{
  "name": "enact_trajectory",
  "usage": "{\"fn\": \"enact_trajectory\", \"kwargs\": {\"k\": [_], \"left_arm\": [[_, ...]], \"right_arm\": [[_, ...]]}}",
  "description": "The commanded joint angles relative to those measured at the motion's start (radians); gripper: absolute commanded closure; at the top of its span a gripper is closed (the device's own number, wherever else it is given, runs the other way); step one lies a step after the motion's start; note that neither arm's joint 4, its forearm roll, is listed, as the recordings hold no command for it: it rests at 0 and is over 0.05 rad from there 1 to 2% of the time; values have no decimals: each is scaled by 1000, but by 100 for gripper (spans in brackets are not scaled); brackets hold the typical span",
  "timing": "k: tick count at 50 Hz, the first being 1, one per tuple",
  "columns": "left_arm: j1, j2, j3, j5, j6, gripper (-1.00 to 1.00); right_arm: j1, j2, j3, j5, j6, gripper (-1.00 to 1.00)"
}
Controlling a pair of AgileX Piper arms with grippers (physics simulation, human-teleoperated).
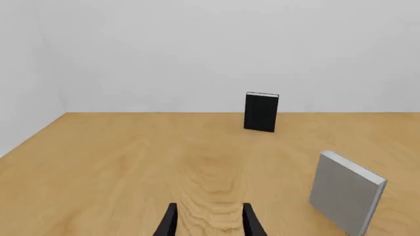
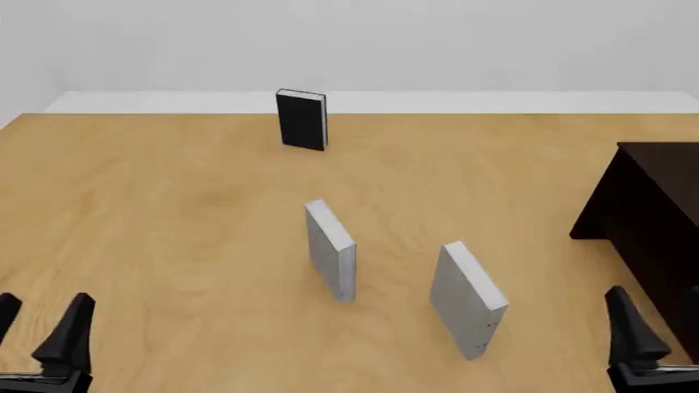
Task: Pick up the book on the right and place it on the cabinet shelf.
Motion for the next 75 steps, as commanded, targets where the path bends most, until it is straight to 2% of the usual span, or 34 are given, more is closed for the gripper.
{"fn": "enact_trajectory", "kwargs": {"k": [1,3,5,8,11,15,17,18,19,20,22,24,28,30,32,36,38,40,41,43,45,47,48,56,61,63,65,70,75], "left_arm": [[0,0,0,0,0,-100],[0,0,0,0,0,-100],[0,0,0,0,0,-100],[0,0,0,0,0,-100],[0,0,0,0,0,-100],[0,0,0,0,0,-100],[0,0,0,0,0,-100],[0,0,0,0,0,-100],[0,0,0,0,0,-100],[0,0,0,0,0,-100],[0,0,0,0,0,-100],[0,0,0,0,0,-100],[0,0,0,0,0,-100],[0,0,0,0,0,-100],[0,0,0,0,0,-100],[0,0,0,0,0,-100],[0,0,0,0,0,-100],[0,0,0,0,0,-100],[0,0,0,0,0,-100],[0,0,0,0,0,-100],[0,0,0,0,0,-100],[0,0,0,0,0,-100],[0,0,0,0,0,-100],[0,0,0,0,0,-100],[0,0,0,0,0,-100],[0,0,0,0,0,-100],[0,0,0,0,0,-100],[0,0,0,0,0,-100],[0,0,0,0,0,-100]], "right_arm": [[19,-44,-126,172,-10,-100],[8,-49,-195,237,-4,-100],[31,-16,-248,268,-21,-100],[25,27,-315,308,-20,-100],[56,76,-372,331,-61,-100],[65,141,-484,395,-62,-100],[80,219,-536,432,-63,-100],[101,245,-572,456,-94,-100],[108,247,-585,462,-96,-100],[130,256,-625,479,-88,-100],[122,300,-713,522,-72,-100],[133,324,-756,540,-82,-100],[178,395,-862,587,-68,-100],[175,422,-913,608,-47,-100],[211,461,-968,632,-52,-100],[230,536,-1066,679,-44,-100],[219,561,-1114,700,-17,-100],[227,599,-1163,728,-55,-100],[210,618,-1185,746,-49,-100],[198,648,-1224,771,-24,-100],[227,687,-1262,794,-51,-100],[205,716,-1290,822,-9,-100],[227,741,-1311,833,-26,-100],[259,899,-1454,897,-16,-100],[297,973,-1503,929,-9,-100],[306,997,-1525,941,22,-100],[317,1023,-1551,951,7,-100],[343,1092,-1600,988,36,-100],[362,1142,-1660,1029,32,-100]]}}
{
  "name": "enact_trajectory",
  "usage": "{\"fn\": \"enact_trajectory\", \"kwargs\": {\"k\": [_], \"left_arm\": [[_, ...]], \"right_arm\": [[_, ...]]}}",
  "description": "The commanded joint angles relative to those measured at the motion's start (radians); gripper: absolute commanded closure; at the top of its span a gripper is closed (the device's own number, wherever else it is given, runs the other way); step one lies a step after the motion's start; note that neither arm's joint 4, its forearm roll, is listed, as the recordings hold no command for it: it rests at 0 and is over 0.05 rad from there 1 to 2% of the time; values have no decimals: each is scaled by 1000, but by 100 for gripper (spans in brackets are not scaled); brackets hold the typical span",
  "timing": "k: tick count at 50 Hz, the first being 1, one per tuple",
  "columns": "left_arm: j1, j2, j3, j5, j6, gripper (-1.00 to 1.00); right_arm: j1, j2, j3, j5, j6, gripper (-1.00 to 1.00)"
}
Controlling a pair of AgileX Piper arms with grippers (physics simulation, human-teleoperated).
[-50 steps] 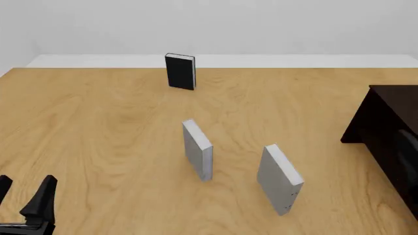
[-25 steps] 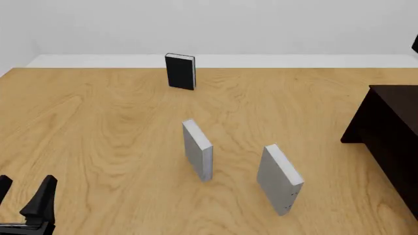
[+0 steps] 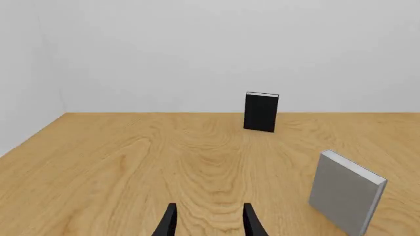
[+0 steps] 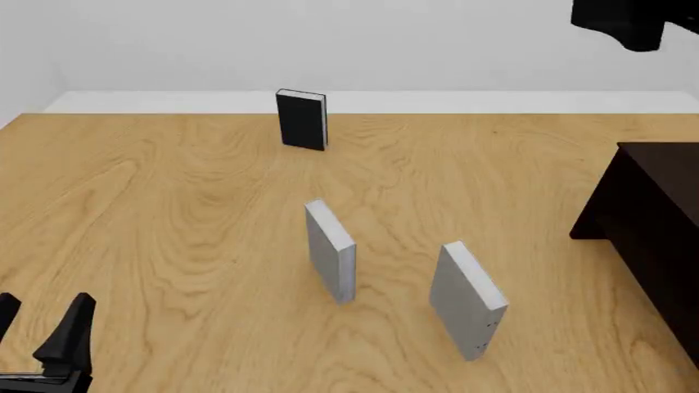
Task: Pick up the book on the right and place it on the cabinet shelf.
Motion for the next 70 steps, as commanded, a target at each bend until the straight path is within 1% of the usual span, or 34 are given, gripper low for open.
{"fn": "enact_trajectory", "kwargs": {"k": [1,4,5,6,7,8,9,10,11,13,14,15,16,17,18,20,21,23,24,27,28,30,32,33,34,37,39,40,41,47,56,58,60,70], "left_arm": [[0,0,0,0,0,-100],[0,0,0,0,0,-100],[0,0,0,0,0,-100],[0,0,0,0,0,-100],[0,0,0,0,0,-100],[0,0,0,0,0,-100],[0,0,0,0,0,-100],[0,0,0,0,0,-100],[0,0,0,0,0,-100],[0,0,0,0,0,-100],[0,0,0,0,0,-100],[0,0,0,0,0,-100],[0,0,0,0,0,-100],[0,0,0,0,0,-100],[0,0,0,0,0,-100],[0,0,0,0,0,-100],[0,0,0,0,0,-100],[0,0,0,0,0,-100],[0,0,0,0,0,-100],[0,0,0,0,0,-100],[0,0,0,0,0,-100],[0,0,0,0,0,-100],[0,0,0,0,0,-100],[0,0,0,0,0,-100],[0,0,0,0,0,-100],[0,0,0,0,0,-100],[0,0,0,0,0,-100],[0,0,0,0,0,-100],[0,0,0,0,0,-100],[0,0,0,0,0,-100],[0,0,0,0,0,-100],[0,0,0,0,0,-100],[0,0,0,0,0,-100],[0,0,0,0,0,-100]], "right_arm": [[56,145,-145,91,24,-100],[77,174,-173,117,35,-100],[80,180,-184,120,55,-100],[86,188,-187,128,56,-100],[106,199,-189,137,68,-100],[104,201,-195,137,86,-100],[110,207,-198,141,75,-100],[104,211,-201,149,85,-100],[105,216,-204,154,76,-100],[106,226,-217,164,81,-100],[112,235,-218,174,67,-100],[114,235,-220,172,80,-100],[119,242,-220,181,78,-100],[116,247,-222,187,40,-100],[109,248,-231,186,63,-100],[139,264,-233,202,76,-100],[131,265,-231,204,57,-100],[131,273,-235,209,69,-100],[133,279,-234,215,41,-100],[152,281,-205,209,73,-100],[144,273,-183,194,61,-100],[160,273,-160,186,83,-100],[159,272,-153,177,76,-100],[165,274,-147,174,95,-100],[164,275,-141,173,75,-100],[171,275,-131,165,90,-100],[166,276,-125,160,83,-100],[171,277,-125,156,89,-100],[171,278,-113,153,82,-100],[178,262,-36,107,108,-100],[171,247,59,56,106,-100],[180,248,74,47,116,-100],[174,248,87,40,104,-100],[168,252,133,13,96,-100]]}}
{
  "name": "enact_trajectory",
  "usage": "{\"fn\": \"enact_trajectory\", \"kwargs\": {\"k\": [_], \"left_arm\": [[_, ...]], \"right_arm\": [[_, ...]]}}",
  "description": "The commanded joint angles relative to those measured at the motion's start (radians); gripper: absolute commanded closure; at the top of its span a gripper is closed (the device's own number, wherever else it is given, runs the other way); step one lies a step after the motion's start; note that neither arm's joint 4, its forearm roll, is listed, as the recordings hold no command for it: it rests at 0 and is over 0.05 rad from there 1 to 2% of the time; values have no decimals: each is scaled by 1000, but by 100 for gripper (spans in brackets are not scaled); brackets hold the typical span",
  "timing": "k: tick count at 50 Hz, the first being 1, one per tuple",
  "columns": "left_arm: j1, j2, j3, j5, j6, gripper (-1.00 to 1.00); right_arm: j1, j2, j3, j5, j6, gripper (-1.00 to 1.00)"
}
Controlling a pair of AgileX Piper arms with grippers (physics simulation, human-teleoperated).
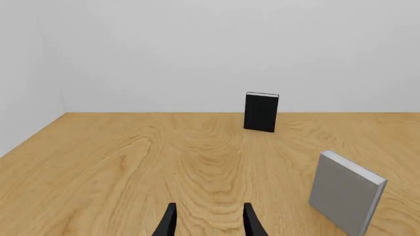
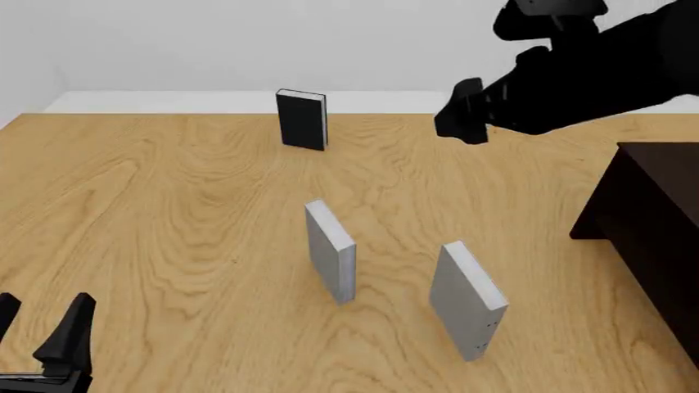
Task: Pick up the book on the right and place it on the cabinet shelf.
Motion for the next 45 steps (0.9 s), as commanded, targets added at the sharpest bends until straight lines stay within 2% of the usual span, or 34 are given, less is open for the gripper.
{"fn": "enact_trajectory", "kwargs": {"k": [1,2,3,5,6,11,15,16,18,20,22,24,25,27,45], "left_arm": [[0,0,0,0,0,-100],[0,0,0,0,0,-100],[0,0,0,0,0,-100],[0,0,0,0,0,-100],[0,0,0,0,0,-100],[0,0,0,0,0,-100],[0,0,0,0,0,-100],[0,0,0,0,0,-100],[0,0,0,0,0,-100],[0,0,0,0,0,-100],[0,0,0,0,0,-100],[0,0,0,0,0,-100],[0,0,0,0,0,-100],[0,0,0,0,0,-100],[0,0,0,0,0,-100]], "right_arm": [[-10,-1,70,-40,-8,-100],[-10,-1,77,-45,-15,-100],[-6,-3,89,-54,7,-100],[-12,-3,105,-61,-17,-100],[-11,-5,112,-71,-2,-100],[-10,-8,145,-89,-4,-100],[-21,-10,171,-101,-7,-100],[-29,-11,177,-106,-25,-100],[-19,-10,188,-112,-2,-100],[-23,-12,201,-121,-18,-100],[-19,-13,212,-128,-2,-100],[-21,-13,224,-135,-20,-100],[-19,-15,231,-141,3,-100],[-24,-13,240,-147,-8,-100],[-13,18,308,-218,4,-100]]}}
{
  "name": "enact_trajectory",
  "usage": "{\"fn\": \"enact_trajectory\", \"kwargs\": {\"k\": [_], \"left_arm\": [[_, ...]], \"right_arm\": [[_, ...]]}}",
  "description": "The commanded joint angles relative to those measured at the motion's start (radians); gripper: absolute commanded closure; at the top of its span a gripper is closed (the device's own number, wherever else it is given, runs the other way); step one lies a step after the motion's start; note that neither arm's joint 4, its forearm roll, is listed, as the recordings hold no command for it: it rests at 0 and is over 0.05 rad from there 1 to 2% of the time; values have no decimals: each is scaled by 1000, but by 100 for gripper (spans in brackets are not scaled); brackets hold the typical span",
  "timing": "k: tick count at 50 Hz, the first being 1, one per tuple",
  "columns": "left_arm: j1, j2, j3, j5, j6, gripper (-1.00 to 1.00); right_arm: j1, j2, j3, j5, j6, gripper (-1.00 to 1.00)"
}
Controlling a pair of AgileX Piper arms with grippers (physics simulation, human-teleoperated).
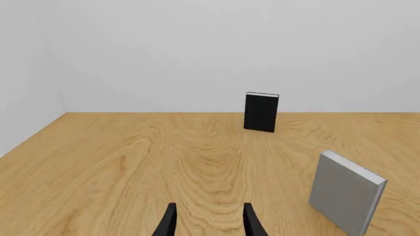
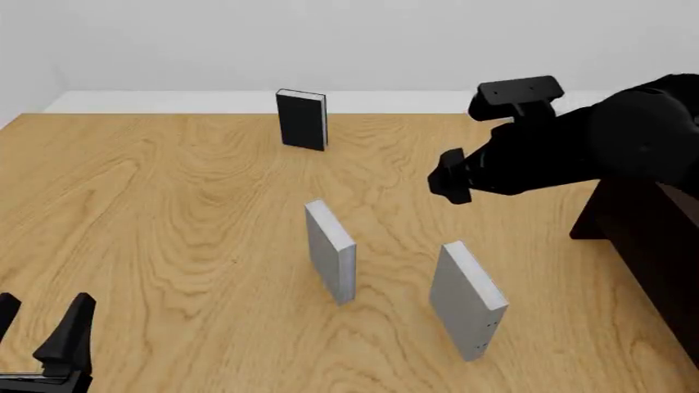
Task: Pick up the book on the right and place it on the cabinet shelf.
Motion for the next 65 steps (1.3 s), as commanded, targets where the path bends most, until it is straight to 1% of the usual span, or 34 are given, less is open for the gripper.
{"fn": "enact_trajectory", "kwargs": {"k": [1,9,11,12,14,15,17,20,21,23,25,27,29,31,32,34,37,39,40,43,45,46,48,50,51,57,59,60,62,65], "left_arm": [[0,0,0,0,0,-100],[0,0,0,0,0,-100],[0,0,0,0,0,-100],[0,0,0,0,0,-100],[0,0,0,0,0,-100],[0,0,0,0,0,-100],[0,0,0,0,0,-100],[0,0,0,0,0,-100],[0,0,0,0,0,-100],[0,0,0,0,0,-100],[0,0,0,0,0,-100],[0,0,0,0,0,-100],[0,0,0,0,0,-100],[0,0,0,0,0,-100],[0,0,0,0,0,-100],[0,0,0,0,0,-100],[0,0,0,0,0,-100],[0,0,0,0,0,-100],[0,0,0,0,0,-100],[0,0,0,0,0,-100],[0,0,0,0,0,-100],[0,0,0,0,0,-100],[0,0,0,0,0,-100],[0,0,0,0,0,-100],[0,0,0,0,0,-100],[0,0,0,0,0,-100],[0,0,0,0,0,-100],[0,0,0,0,0,-100],[0,0,0,0,0,-100],[0,0,0,0,0,-100]], "right_arm": [[3,15,43,-41,5,-100],[-4,15,71,-57,3,-100],[-4,17,73,-56,-6,-100],[-8,16,71,-57,0,-100],[-9,18,73,-54,-15,-100],[-8,17,71,-55,-4,-100],[-19,15,73,-55,-12,-100],[-13,14,85,-63,-4,-100],[-21,14,90,-64,-14,-100],[-18,15,93,-67,-9,-100],[-22,16,95,-69,-20,-100],[-11,20,99,-72,-6,-100],[-23,20,108,-82,-18,-100],[-16,21,121,-89,-2,-100],[-18,22,128,-92,-16,-100],[-14,23,133,-98,-5,-100],[-23,24,138,-102,-8,-100],[-17,25,145,-109,4,-100],[-18,26,148,-112,-4,-100],[-13,29,157,-120,7,-100],[-13,31,161,-125,0,-100],[-6,32,162,-127,14,-100],[-15,34,168,-129,0,-100],[-9,34,173,-135,11,-100],[-17,34,177,-138,4,-100],[-7,34,198,-151,20,-100],[-7,34,204,-155,16,-100],[-3,34,206,-158,27,-100],[-6,35,212,-162,20,-100],[-4,36,219,-168,28,-100]]}}
